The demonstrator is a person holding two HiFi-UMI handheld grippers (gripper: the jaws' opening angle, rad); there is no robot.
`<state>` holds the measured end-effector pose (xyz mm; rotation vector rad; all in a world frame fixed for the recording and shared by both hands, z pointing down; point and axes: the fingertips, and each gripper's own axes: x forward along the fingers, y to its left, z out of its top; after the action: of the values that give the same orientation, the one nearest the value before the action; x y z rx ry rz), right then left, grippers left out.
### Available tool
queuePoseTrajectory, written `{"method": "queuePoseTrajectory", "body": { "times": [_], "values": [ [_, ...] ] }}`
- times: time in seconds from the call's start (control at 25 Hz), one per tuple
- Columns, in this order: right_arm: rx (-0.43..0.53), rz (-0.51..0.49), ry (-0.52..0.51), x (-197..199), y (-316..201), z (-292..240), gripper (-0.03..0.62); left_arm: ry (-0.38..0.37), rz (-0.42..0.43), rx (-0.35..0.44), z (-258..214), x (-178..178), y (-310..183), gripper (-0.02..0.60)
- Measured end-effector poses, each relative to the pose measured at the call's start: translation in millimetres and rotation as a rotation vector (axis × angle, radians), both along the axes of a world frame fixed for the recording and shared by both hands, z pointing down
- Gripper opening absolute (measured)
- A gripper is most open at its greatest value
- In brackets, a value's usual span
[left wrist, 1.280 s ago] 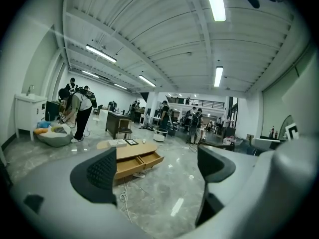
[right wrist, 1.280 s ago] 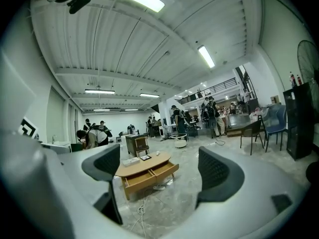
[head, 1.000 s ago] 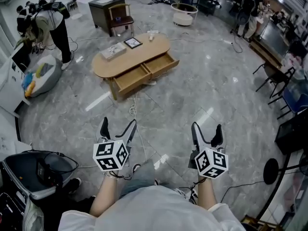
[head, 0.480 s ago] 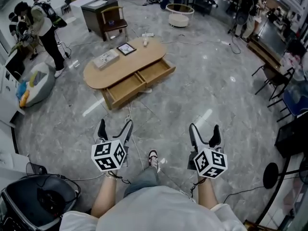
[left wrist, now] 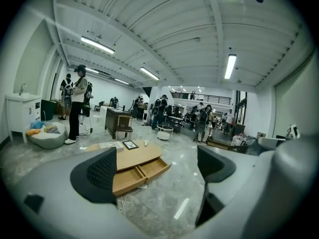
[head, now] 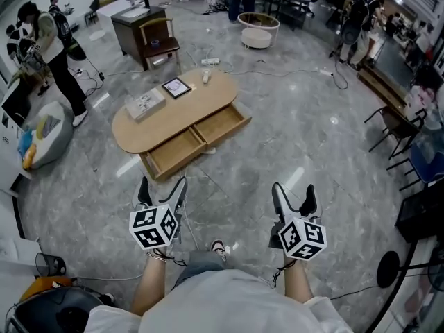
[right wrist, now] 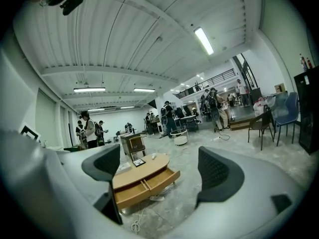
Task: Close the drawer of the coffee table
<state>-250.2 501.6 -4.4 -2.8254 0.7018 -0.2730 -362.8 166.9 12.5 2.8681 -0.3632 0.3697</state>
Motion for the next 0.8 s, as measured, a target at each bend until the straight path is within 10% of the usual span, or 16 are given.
{"method": "queuePoseTrajectory", "body": {
  "times": [0.8],
  "values": [
    [-0.032, -0.067, -0.077, 204, -91, 36, 0.485, -0.062, -0.121, -0.005, 23, 144, -94, 0.491]
  ]
}}
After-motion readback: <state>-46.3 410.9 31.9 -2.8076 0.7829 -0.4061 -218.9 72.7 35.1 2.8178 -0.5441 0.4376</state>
